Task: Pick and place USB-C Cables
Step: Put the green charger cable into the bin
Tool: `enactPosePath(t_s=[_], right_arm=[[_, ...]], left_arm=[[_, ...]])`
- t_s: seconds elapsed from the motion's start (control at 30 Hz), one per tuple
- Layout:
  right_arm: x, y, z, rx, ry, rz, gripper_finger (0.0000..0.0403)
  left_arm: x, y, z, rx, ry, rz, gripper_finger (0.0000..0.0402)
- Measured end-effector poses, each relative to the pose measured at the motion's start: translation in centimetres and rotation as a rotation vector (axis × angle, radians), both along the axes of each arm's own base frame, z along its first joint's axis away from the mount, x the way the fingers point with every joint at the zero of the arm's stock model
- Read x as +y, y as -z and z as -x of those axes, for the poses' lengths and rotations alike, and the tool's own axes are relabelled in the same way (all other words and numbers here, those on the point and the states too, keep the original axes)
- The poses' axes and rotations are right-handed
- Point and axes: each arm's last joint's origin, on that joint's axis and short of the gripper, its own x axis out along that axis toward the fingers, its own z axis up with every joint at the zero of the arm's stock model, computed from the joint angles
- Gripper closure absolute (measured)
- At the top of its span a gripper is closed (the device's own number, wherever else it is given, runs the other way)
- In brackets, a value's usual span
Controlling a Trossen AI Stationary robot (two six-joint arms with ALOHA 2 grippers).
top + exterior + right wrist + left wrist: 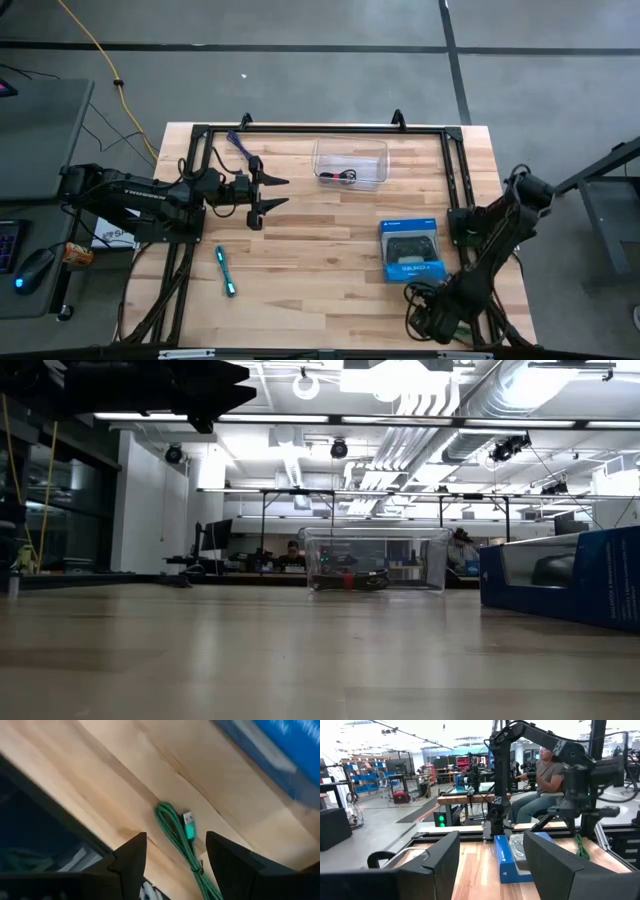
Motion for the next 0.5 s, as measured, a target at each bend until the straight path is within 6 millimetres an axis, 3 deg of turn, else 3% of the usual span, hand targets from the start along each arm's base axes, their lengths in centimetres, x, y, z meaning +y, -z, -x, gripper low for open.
enactPosePath(t_s=[0.5], right_arm=[[2.7, 4.1, -1.1, 0.086, 0.034, -0.061, 0.0206]], left_arm=[[0.0, 0.4, 0.0, 0.041, 0.0, 0.007, 0.0203]])
